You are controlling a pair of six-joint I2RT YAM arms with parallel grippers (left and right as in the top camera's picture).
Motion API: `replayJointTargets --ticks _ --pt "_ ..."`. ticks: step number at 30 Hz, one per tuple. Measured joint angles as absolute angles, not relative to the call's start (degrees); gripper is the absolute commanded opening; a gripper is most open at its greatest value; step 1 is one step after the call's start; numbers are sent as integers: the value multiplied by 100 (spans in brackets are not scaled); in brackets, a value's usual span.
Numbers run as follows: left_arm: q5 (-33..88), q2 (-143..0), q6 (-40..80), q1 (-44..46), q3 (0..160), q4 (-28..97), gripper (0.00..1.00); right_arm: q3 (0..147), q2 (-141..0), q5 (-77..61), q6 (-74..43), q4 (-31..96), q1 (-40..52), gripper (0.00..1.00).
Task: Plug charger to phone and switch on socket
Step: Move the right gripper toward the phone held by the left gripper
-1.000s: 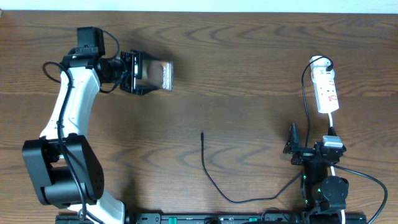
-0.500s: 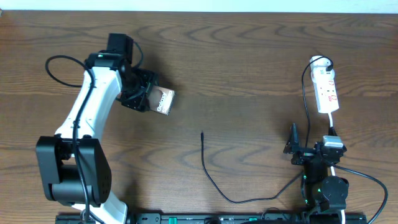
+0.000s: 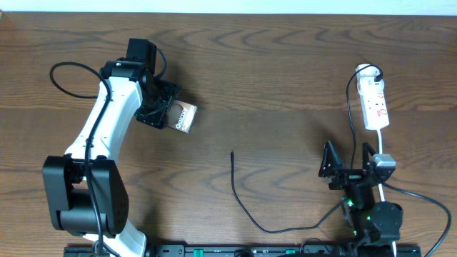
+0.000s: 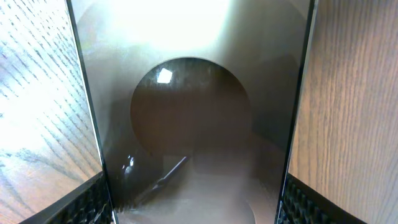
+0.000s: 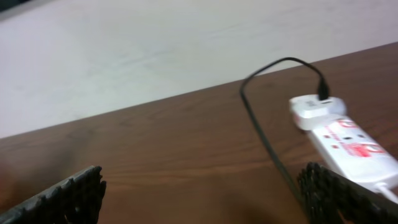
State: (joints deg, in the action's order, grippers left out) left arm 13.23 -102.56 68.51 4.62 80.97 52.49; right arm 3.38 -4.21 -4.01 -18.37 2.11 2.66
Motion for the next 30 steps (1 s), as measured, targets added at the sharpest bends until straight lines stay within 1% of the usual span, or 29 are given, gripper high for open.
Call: replayJointTargets --ticks 2,5,10,12,14,15,17,20,22,26,30 --pt "1317 -10256 6851 462 8097 5251 7 742 -895 -576 -1940 215 266 99" --pt "1315 -10254 6851 462 8097 5253 7 1706 -2005 -1004 -2051 246 266 99" --pt "1315 -10252 6855 462 8095 5249 7 3636 -4466 -2167 -2351 749 266 99" --pt "1315 -10252 6884 462 8095 5249 7 4486 -5833 -2969 -2598 742 268 99" --pt "1317 -10252 6997 462 8095 5264 7 4873 -6598 -3546 -2788 576 268 99" --pt "1310 -10252 7094 462 8095 5249 7 5131 -7161 -3964 -2952 336 266 99" --pt "1308 -10252 7269 473 8097 5245 7 5498 -8263 -4692 -3605 -534 281 99" --pt "1313 -10252 7511 495 8097 5238 7 5749 -9325 -5146 -4646 -1249 360 99" --pt "1282 -10252 7706 541 8097 5249 7 5741 -10003 -5369 -5435 -1953 469 99" --pt "1096 -10252 8084 720 8097 5249 7 5723 -11087 -5771 -6388 -3632 904 99" --pt "947 -10252 8287 915 8097 5223 7 5728 -11566 -5946 -6726 -4313 1428 99"
